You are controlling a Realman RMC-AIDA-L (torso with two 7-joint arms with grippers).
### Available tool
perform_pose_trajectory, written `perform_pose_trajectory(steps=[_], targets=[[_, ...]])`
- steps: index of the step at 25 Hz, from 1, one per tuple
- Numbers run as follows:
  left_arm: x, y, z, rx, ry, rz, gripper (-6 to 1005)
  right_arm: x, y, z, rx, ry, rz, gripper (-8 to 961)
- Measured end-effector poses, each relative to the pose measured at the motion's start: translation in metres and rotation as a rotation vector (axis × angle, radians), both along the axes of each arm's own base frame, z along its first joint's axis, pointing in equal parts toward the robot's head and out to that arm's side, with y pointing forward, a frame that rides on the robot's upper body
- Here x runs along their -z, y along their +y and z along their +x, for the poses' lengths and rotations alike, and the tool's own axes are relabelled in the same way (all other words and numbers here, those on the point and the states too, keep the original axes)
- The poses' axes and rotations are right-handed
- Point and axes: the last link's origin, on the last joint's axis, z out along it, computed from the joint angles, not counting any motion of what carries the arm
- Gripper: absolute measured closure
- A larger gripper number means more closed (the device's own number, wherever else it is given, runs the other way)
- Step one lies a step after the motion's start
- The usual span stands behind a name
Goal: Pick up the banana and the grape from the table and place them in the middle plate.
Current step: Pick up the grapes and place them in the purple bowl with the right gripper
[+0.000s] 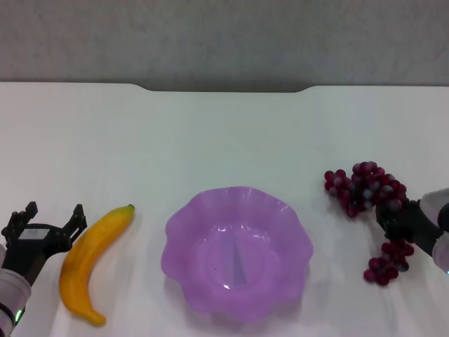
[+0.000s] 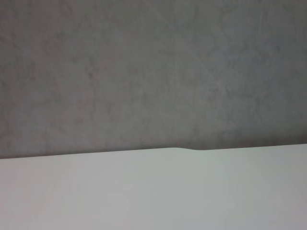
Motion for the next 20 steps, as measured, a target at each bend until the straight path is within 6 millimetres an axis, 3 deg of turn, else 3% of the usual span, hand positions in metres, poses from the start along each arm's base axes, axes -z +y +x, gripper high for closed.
perform_pose_trajectory(steps=[20], targets=[[0.001, 0.000, 0.000, -0.001, -0.001, 0.000, 124, -0.006, 0.002, -0.032, -0.223, -0.050, 0.110, 569]])
